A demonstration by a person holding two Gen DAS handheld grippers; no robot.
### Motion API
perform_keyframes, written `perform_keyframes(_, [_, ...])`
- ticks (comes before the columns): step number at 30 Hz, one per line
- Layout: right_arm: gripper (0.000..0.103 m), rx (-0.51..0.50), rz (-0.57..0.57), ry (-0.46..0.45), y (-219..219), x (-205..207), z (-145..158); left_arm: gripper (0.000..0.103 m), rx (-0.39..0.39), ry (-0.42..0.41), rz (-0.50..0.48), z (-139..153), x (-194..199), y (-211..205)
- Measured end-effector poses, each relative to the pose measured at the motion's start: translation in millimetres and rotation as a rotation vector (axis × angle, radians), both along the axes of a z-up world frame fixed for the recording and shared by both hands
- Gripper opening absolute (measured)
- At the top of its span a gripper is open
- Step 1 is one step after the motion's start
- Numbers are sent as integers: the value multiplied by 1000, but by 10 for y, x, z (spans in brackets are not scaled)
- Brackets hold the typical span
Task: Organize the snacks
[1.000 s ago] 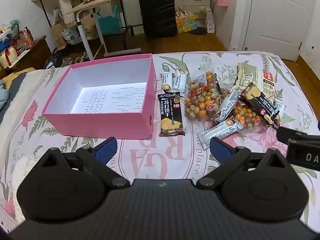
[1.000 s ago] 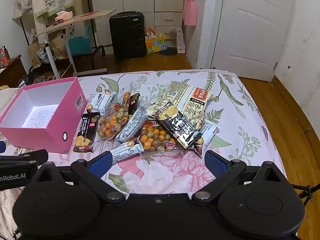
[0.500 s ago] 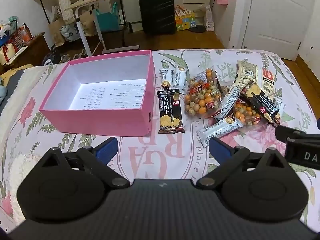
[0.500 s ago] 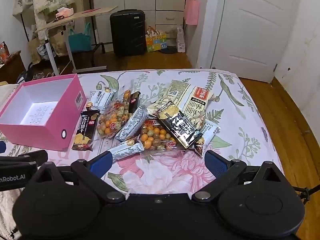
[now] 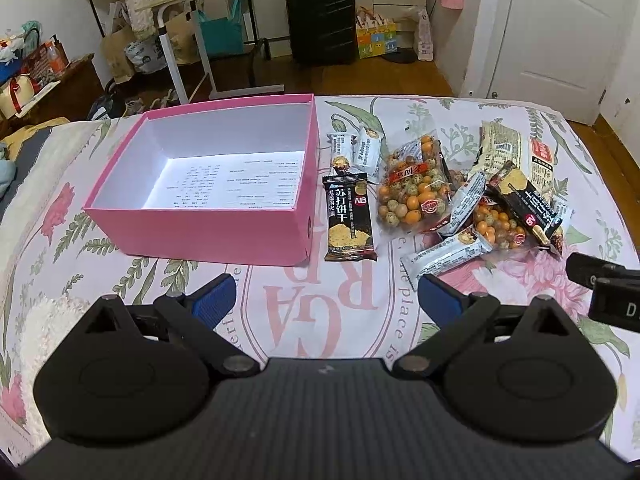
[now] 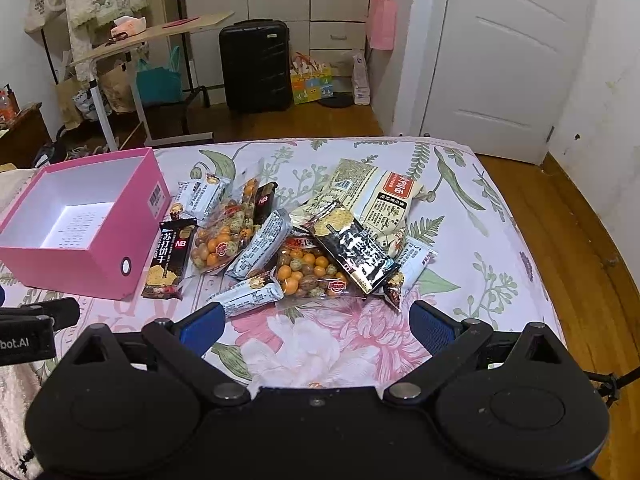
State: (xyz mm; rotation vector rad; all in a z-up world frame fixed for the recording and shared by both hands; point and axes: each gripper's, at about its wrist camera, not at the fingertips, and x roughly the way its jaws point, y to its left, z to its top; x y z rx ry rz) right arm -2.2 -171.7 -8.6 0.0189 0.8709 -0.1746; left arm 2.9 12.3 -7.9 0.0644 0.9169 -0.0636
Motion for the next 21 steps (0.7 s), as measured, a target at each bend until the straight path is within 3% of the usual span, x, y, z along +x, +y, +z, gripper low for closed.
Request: perform_keyframes(21, [100,-2,7,-2,0,-23,9,98,-14,8,-7,-4,-6,-19])
